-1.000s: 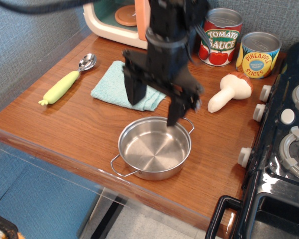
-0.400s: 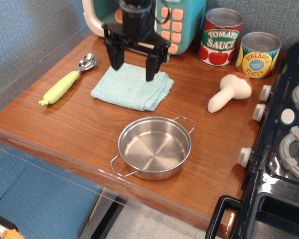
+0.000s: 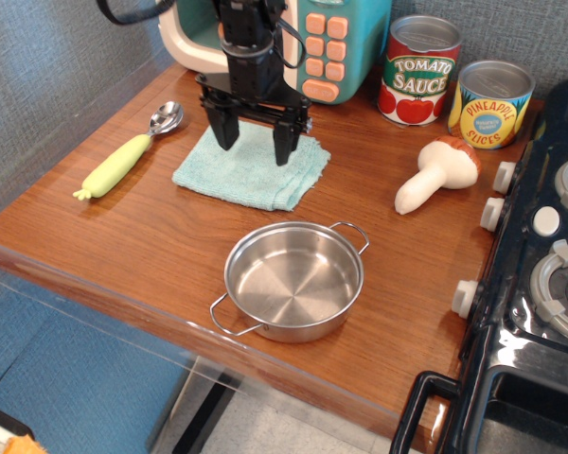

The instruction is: Slide the cloth forward to the left of the pot.

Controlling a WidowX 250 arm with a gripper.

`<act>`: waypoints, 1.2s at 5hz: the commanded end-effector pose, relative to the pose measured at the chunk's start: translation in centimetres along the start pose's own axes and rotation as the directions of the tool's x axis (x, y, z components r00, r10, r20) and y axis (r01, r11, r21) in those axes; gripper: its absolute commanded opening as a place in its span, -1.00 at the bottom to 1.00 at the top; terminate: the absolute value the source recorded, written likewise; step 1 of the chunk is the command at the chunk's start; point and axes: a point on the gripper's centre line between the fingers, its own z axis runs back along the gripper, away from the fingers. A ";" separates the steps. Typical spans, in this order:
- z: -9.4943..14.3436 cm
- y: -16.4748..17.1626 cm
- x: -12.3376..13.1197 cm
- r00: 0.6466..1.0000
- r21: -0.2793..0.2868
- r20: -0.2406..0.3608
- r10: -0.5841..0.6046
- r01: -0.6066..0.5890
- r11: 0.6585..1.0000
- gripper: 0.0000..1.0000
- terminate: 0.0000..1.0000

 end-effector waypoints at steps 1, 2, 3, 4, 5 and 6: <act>-0.3 0.3 0.6 0.999 0.028 -0.001 -0.052 0.052 0.998 1.00 -1.00; -1.2 0.4 -0.8 0.994 0.036 -0.048 -0.100 0.102 0.994 1.00 -1.00; -0.8 1.1 -2.2 0.993 0.020 -0.050 -0.105 0.106 0.994 1.00 -1.00; -0.3 2.3 -4.5 0.994 0.017 -0.052 -0.100 0.101 0.995 1.00 -1.00; -0.1 3.6 -7.4 0.995 -0.009 -0.058 -0.077 0.077 0.997 1.00 -1.00; 0.1 4.9 -10.9 0.995 -0.025 -0.076 -0.057 0.055 0.998 1.00 -1.00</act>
